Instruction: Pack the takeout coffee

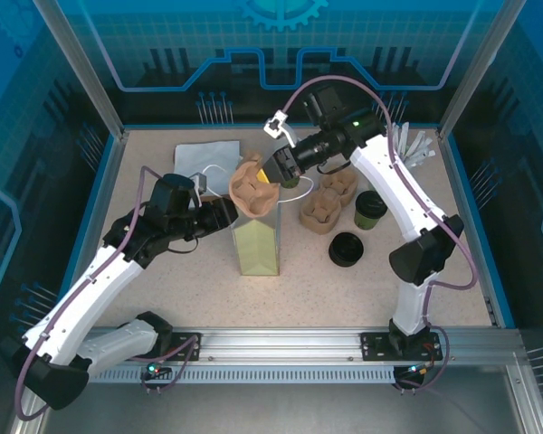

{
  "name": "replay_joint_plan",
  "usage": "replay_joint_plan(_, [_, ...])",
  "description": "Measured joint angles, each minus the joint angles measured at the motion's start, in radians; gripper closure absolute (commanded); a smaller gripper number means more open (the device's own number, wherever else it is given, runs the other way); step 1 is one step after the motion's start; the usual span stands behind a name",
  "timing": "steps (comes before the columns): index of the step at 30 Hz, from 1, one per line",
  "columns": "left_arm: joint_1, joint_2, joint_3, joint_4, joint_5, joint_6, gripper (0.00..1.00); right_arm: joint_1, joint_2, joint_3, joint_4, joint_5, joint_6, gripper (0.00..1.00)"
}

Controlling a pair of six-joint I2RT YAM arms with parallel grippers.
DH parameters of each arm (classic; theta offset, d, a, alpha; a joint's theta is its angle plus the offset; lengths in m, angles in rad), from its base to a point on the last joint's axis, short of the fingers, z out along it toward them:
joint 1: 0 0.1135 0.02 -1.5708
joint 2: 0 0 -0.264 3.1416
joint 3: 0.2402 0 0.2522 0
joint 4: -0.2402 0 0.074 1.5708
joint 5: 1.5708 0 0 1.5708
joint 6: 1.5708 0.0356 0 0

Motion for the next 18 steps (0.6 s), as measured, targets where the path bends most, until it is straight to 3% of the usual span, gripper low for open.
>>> replay_joint_plan(18, [0.0,-0.002,-0.013,0.007,0.0,-0.001,0.69,0.052,0.043,0.067,-0.122,0.322,-0.053,0.65])
